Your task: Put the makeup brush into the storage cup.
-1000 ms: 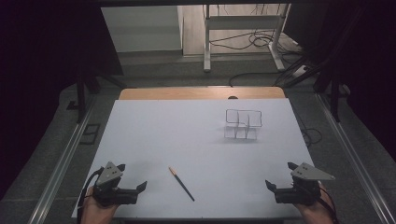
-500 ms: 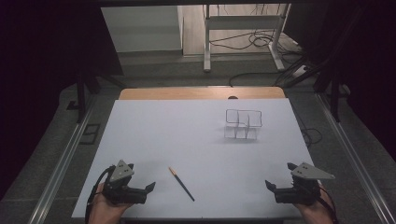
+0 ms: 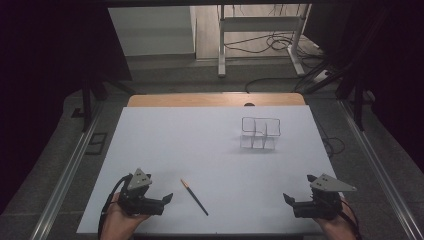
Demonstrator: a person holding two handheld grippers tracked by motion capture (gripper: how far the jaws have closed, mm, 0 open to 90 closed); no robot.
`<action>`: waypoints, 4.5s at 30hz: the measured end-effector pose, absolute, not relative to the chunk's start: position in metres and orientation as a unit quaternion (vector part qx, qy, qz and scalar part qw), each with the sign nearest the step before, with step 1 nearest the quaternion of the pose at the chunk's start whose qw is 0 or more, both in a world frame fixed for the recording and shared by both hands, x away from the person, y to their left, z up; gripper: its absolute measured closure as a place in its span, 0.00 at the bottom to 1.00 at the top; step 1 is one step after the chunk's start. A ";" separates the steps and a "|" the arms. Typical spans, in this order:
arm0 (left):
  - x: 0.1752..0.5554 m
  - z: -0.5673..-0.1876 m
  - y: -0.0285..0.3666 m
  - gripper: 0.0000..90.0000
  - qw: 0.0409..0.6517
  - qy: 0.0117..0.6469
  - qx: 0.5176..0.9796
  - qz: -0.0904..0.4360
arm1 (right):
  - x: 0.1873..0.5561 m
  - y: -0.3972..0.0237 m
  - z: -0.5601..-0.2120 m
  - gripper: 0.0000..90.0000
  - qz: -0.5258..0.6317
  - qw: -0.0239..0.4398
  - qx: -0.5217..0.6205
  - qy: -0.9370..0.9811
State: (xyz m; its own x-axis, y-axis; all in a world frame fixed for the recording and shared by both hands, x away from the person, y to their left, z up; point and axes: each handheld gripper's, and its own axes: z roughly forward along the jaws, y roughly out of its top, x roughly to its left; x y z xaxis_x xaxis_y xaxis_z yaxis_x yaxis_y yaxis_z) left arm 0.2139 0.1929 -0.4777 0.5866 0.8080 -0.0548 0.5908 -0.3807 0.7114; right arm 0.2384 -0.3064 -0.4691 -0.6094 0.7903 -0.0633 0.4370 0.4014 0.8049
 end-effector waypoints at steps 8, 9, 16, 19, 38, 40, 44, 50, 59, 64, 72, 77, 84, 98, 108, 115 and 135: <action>0.219 -0.479 0.187 0.08 0.352 0.429 0.819 0.142 | 0.239 -0.306 -0.469 0.00 0.391 0.226 0.380 0.807; 0.220 -0.479 0.184 0.08 0.352 0.430 0.820 0.139 | 0.239 -0.306 -0.469 0.00 0.391 0.226 0.380 0.808; 0.227 -0.479 0.175 0.12 0.360 0.433 0.818 0.119 | 0.239 -0.306 -0.470 0.00 0.394 0.227 0.376 0.807; 0.228 -0.479 0.172 0.13 0.358 0.431 0.820 0.117 | 0.239 -0.306 -0.469 0.00 0.395 0.228 0.376 0.806; 0.240 -0.486 0.144 0.21 0.333 0.423 0.837 0.098 | 0.239 -0.303 -0.470 0.00 0.394 0.225 0.371 0.810; 0.241 -0.487 0.143 0.22 0.332 0.423 0.837 0.097 | 0.239 -0.303 -0.470 0.00 0.394 0.225 0.371 0.810; 0.243 -0.490 0.136 0.23 0.325 0.421 0.841 0.096 | 0.238 -0.303 -0.470 0.00 0.393 0.225 0.369 0.812; 0.245 -0.495 0.126 0.23 0.318 0.424 0.843 0.093 | 0.239 -0.302 -0.471 0.00 0.392 0.224 0.369 0.812; 0.248 -0.503 0.117 0.24 0.311 0.435 0.840 0.093 | 0.238 -0.302 -0.471 0.00 0.392 0.225 0.367 0.813; 0.250 -0.511 0.110 0.25 0.304 0.441 0.839 0.094 | 0.239 -0.301 -0.471 0.00 0.390 0.221 0.366 0.816; 0.251 -0.519 0.103 0.26 0.282 0.444 0.844 0.101 | 0.239 -0.301 -0.472 0.00 0.388 0.220 0.365 0.817; 0.250 -0.521 0.100 0.26 0.269 0.445 0.847 0.110 | 0.239 -0.301 -0.472 0.00 0.387 0.219 0.365 0.818; 0.250 -0.525 0.096 0.36 0.248 0.442 0.856 0.106 | 0.239 -0.300 -0.472 0.00 0.386 0.218 0.364 0.819; 0.264 -0.516 0.108 0.93 0.218 0.459 0.859 0.057 | 0.239 -0.300 -0.473 0.00 0.383 0.216 0.361 0.823; 0.265 -0.515 0.110 0.93 0.228 0.452 0.861 0.049 | 0.239 -0.299 -0.474 0.00 0.381 0.213 0.359 0.825; 0.263 -0.512 0.110 0.93 0.238 0.444 0.862 0.047 | 0.239 -0.299 -0.474 0.00 0.381 0.212 0.358 0.826; 0.253 -0.490 0.124 0.93 0.326 0.428 0.841 0.050 | 0.238 -0.299 -0.474 0.01 0.385 0.209 0.356 0.825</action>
State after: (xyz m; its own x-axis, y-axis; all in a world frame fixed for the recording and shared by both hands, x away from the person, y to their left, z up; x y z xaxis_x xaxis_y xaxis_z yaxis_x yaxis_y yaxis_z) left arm 0.2534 0.1240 -0.4902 0.6283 0.7531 -0.1951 0.6881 -0.4210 0.5910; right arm 0.2383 -0.2987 -0.4735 -0.6594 0.7485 -0.0701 0.4270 0.4496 0.7846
